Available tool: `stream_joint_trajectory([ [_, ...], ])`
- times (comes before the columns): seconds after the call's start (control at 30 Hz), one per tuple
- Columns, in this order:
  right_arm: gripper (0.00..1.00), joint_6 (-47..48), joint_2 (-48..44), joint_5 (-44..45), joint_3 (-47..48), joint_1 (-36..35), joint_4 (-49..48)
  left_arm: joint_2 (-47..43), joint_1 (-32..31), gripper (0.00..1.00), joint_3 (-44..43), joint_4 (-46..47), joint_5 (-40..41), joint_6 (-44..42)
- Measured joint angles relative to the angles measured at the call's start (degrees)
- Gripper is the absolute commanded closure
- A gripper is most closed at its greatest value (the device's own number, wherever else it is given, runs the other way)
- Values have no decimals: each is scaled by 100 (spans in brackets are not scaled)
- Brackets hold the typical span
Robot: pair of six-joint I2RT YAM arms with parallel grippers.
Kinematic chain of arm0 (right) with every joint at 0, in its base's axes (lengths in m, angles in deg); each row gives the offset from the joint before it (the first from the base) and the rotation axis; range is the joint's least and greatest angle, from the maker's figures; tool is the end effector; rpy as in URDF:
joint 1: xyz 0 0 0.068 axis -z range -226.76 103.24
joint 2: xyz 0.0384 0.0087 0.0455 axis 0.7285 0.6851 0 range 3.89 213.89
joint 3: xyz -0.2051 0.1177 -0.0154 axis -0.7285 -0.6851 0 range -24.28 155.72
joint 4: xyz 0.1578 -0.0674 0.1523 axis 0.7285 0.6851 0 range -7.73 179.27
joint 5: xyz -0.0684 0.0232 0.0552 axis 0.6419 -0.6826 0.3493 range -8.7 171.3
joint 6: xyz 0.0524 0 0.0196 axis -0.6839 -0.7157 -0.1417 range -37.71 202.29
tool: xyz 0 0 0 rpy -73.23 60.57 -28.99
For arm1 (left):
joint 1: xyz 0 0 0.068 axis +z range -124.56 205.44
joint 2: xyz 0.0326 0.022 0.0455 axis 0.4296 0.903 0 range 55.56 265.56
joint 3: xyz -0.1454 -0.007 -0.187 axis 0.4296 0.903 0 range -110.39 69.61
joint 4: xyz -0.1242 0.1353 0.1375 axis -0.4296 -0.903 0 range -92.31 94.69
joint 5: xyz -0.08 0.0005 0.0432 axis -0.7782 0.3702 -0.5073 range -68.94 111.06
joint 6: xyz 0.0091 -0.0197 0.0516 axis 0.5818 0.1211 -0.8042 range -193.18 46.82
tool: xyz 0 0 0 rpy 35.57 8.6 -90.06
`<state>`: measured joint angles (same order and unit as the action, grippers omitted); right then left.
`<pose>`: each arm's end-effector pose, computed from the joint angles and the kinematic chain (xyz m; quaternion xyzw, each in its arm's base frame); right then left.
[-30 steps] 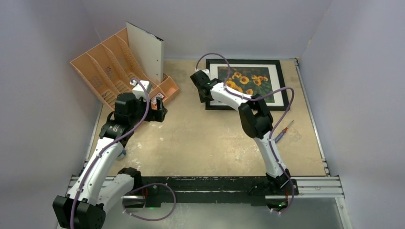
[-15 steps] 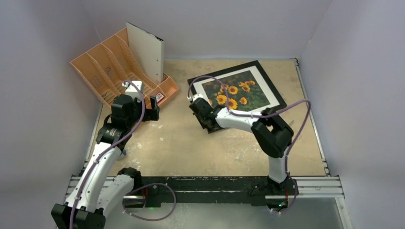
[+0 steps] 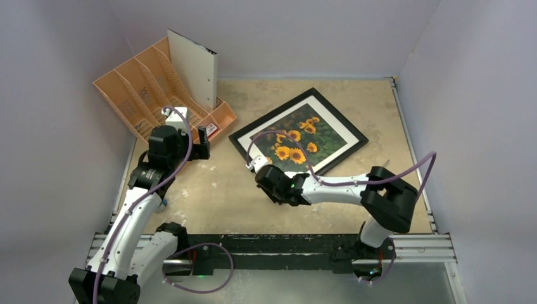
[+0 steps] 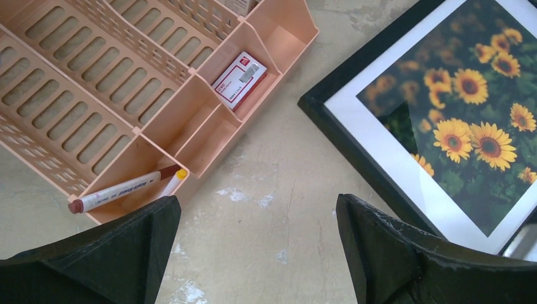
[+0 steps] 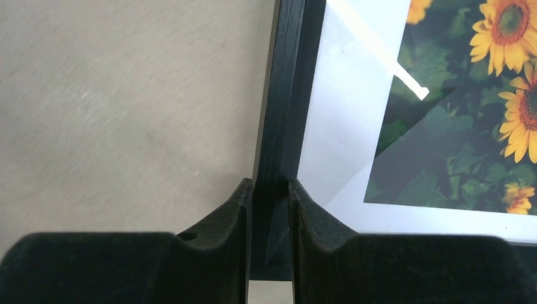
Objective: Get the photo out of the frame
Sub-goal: Move the photo frame to the center of the board.
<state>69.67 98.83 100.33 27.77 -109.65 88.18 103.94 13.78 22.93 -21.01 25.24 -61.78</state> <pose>0.1512 0.2678 0.1570 -0.3395 0.8604 0.0902 0.3692 0.1782 -0.0339 0.2850 -0.0170 0.8539 -0.0732 0.5150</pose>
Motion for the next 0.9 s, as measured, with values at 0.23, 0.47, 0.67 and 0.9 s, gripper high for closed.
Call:
stream_joint_trajectory([
  [0.23,80,-258,-531,9,-640,-551,-210,44,2,0,0,-13,-120,-2],
  [0.47,75,-756,-938,127,-1049,-1244,-245,295,2,0,0,-61,-229,20],
  [0.67,63,-1475,-1770,122,-1473,-1447,177,304,2,0,0,-98,-44,240],
  [0.9,30,-2540,-3285,745,-1475,-1447,992,129,2,0,170,195,-472,415],
])
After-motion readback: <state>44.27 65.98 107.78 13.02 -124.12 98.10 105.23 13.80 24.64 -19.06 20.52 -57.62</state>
